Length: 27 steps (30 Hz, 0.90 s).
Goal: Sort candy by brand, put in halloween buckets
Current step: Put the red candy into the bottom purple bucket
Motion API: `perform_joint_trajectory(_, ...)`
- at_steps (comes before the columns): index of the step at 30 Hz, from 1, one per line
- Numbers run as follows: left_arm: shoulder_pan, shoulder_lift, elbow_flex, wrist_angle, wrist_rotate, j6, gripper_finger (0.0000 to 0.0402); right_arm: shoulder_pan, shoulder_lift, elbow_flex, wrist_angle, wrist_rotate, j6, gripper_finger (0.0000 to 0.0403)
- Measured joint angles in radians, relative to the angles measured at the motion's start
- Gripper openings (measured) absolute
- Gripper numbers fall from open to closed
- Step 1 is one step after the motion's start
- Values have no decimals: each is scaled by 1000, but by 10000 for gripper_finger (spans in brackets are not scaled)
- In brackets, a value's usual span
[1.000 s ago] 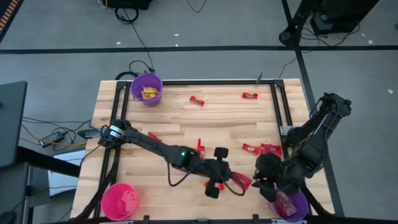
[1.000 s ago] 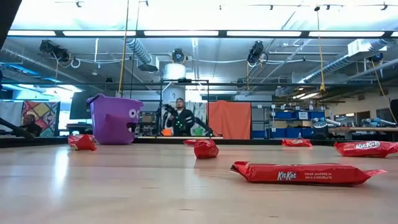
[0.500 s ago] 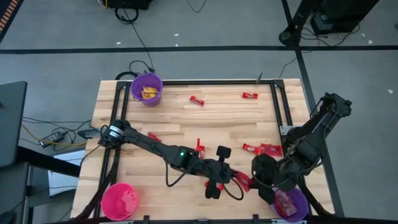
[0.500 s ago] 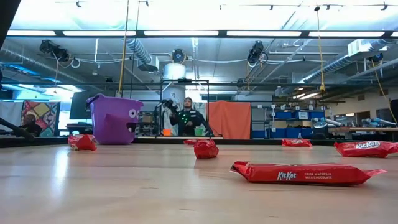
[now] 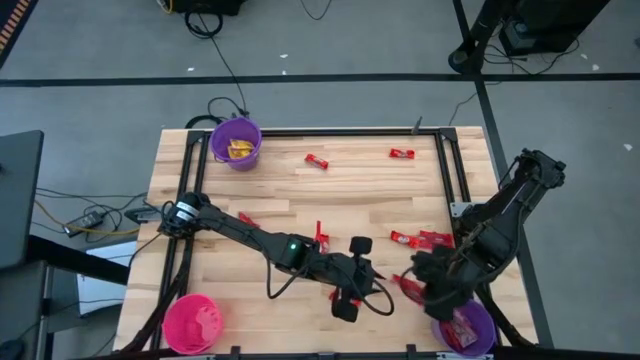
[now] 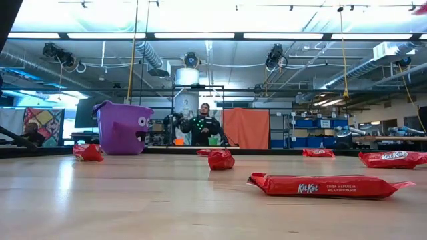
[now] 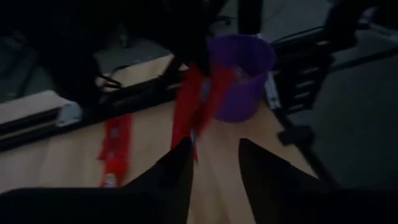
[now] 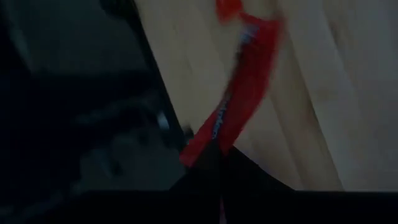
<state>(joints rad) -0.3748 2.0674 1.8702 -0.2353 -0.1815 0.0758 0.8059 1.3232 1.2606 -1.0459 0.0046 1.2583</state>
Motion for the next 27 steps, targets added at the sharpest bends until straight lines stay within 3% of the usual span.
perform_joint_trajectory(6, 6, 0, 0, -103, 37, -35, 166, 72, 0, 0, -149, -236, 85, 2)
perform_joint_trajectory(10, 14, 0, 0, -151, 36, -36, 167, 144, 0, 0, -153, -432, 131, 3)
perform_joint_trajectory(13, 16, 0, 0, -156, 36, -40, 167, 204, 0, 0, -137, -513, 184, 3)
perform_joint_trajectory(23, 48, 0, 0, -154, 38, -78, 168, 286, 0, 0, 39, -470, 334, 4)
perform_joint_trajectory(27, 86, 0, 0, -153, 130, -132, 164, 270, 0, 0, 18, -468, 367, 26)
